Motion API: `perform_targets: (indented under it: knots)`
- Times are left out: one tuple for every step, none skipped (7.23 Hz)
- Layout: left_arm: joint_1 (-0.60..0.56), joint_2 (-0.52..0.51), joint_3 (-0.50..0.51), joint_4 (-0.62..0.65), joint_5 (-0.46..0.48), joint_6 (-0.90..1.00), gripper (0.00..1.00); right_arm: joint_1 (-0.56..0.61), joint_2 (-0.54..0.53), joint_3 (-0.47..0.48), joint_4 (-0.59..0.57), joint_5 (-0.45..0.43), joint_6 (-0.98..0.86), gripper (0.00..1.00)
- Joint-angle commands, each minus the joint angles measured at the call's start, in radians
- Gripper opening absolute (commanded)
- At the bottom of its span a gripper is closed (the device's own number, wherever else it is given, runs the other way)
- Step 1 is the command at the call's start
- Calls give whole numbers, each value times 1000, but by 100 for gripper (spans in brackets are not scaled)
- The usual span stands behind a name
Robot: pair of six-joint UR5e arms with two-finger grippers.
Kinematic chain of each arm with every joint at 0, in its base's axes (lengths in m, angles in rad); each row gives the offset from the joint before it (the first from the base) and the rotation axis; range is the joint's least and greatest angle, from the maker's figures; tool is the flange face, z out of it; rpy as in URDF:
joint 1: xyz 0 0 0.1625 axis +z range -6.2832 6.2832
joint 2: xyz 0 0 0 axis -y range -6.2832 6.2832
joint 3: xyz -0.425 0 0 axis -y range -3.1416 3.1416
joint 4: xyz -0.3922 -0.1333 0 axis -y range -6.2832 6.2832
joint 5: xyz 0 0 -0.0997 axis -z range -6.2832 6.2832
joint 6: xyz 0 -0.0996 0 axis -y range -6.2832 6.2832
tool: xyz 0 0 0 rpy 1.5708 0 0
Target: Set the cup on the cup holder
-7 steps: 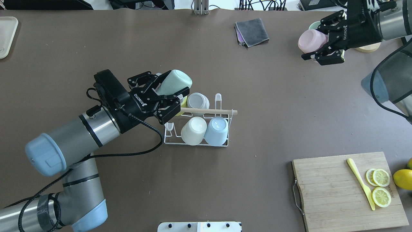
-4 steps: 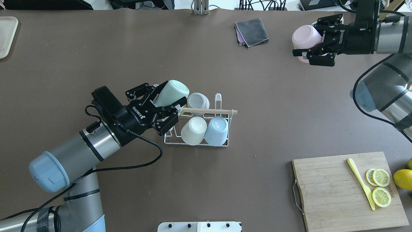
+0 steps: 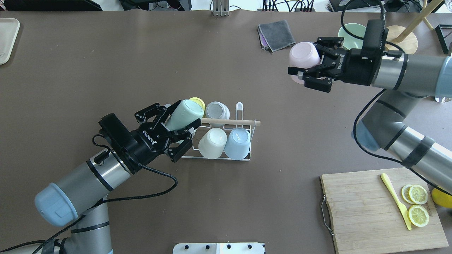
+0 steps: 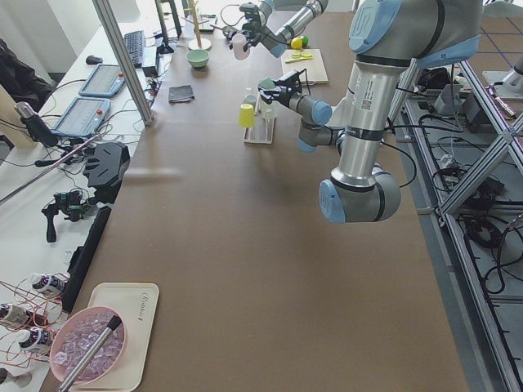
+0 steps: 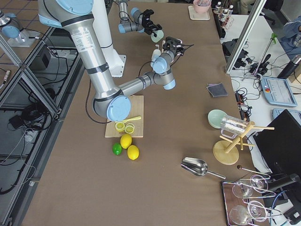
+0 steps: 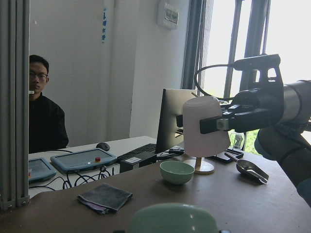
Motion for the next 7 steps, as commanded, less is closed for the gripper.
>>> perform_targets:
  knots:
    - [5,-14,34,-4,5,4,0,-63,29,-17,0,-90,11,0]
    - [5,-18,40,-5,12,4,0,-67,49,-36,-9,-100,7,0]
    - [5,-24,46,-5,12,4,0,-68,92,-95,-10,-102,-7,0]
    - [5,-28,52,-5,12,4,0,-79,115,-141,-10,-100,-45,0]
    - [5,-31,57,-4,12,4,0,-91,129,-168,-10,-102,-71,0]
    - [5,-31,63,-5,12,4,0,-102,130,-176,-10,-108,-85,0]
    - [5,-32,66,-5,12,4,0,-111,130,-186,-8,-109,-100,0]
